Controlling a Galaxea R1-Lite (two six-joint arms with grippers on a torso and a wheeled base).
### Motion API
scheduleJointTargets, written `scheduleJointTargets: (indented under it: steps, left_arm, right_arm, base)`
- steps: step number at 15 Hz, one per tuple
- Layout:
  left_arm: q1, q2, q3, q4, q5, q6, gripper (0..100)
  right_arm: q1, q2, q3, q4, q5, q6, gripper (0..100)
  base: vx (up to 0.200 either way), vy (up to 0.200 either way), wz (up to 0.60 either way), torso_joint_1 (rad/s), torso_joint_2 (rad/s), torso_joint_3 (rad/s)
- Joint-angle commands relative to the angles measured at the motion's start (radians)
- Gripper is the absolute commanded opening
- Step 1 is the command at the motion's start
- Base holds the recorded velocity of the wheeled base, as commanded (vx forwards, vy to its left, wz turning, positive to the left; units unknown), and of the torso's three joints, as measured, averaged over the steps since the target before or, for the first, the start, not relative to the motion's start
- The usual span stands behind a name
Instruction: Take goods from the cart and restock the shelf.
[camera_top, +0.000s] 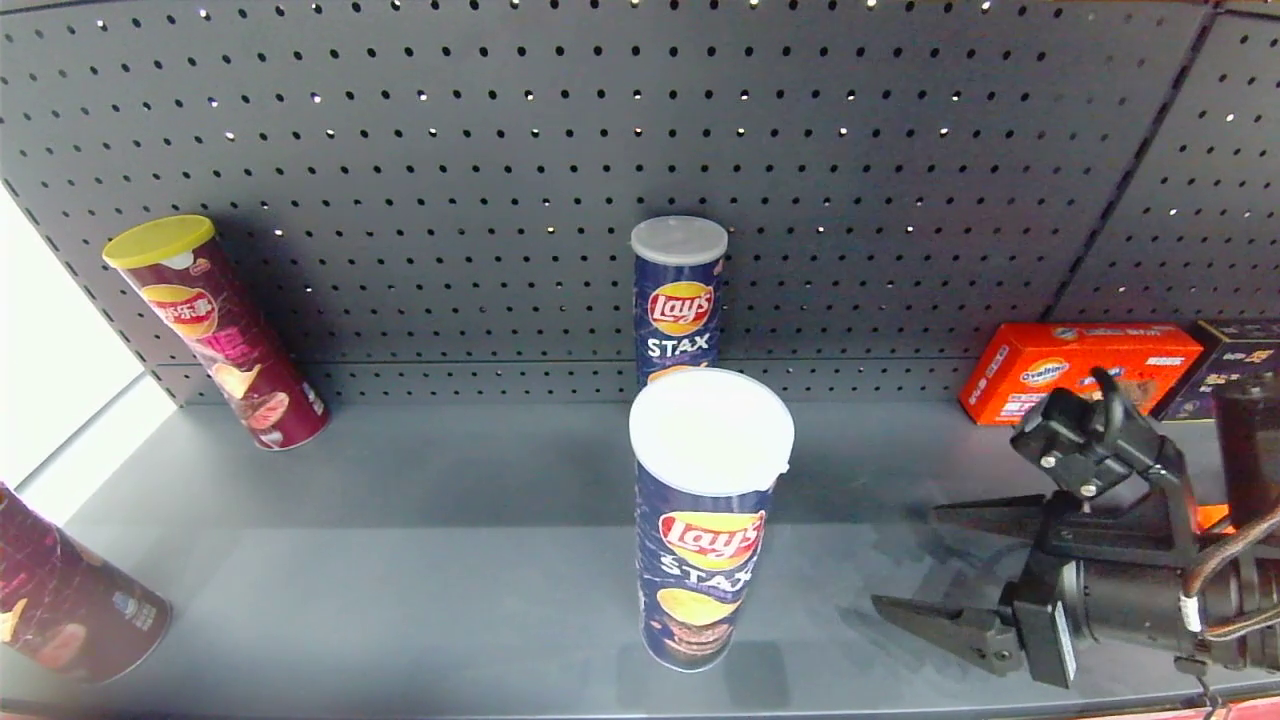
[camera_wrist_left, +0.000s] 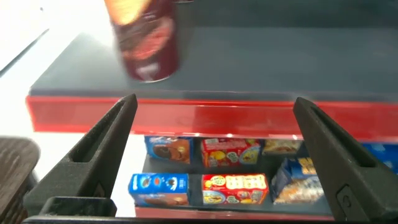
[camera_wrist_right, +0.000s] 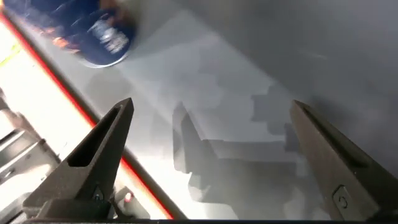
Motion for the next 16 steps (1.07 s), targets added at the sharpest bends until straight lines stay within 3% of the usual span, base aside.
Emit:
scheduleJointTargets:
  steps: [1,4,12,15,16]
  left_arm:
    - [0.0,0.0,0.0,-0.001,0.025,-0.014,100]
    - [0.0,0.0,0.0,-0.001,0.025,-0.014,100]
    - [0.0,0.0,0.0,-0.001,0.025,-0.014,100]
    - [0.0,0.0,0.0,-0.001,0.023,-0.014,100]
    - [0.0,0.0,0.0,-0.001,0.023,-0.014,100]
  right_arm:
    - [-0.056,-0.064,0.015,0.0,0.002,0.0,100]
    - [-0.11,-0.12,0.03,0.0,0.002,0.003,100]
    - [-0.113,-0.146,0.044,-0.002,0.004,0.0,100]
    - [-0.191,-0.197,0.001,-0.002,0.001,0.002,100]
    - [-0.273,-0.268,-0.025,-0.025,-0.002,-0.001,100]
  base:
    - [0.0,0.0,0.0,0.0,0.0,0.0]
    - [0.0,0.0,0.0,0.0,0.0,0.0]
    - [0.0,0.0,0.0,0.0,0.0,0.0]
    - [0.0,0.0,0.0,0.0,0.0,0.0]
    - [0.0,0.0,0.0,0.0,0.0,0.0]
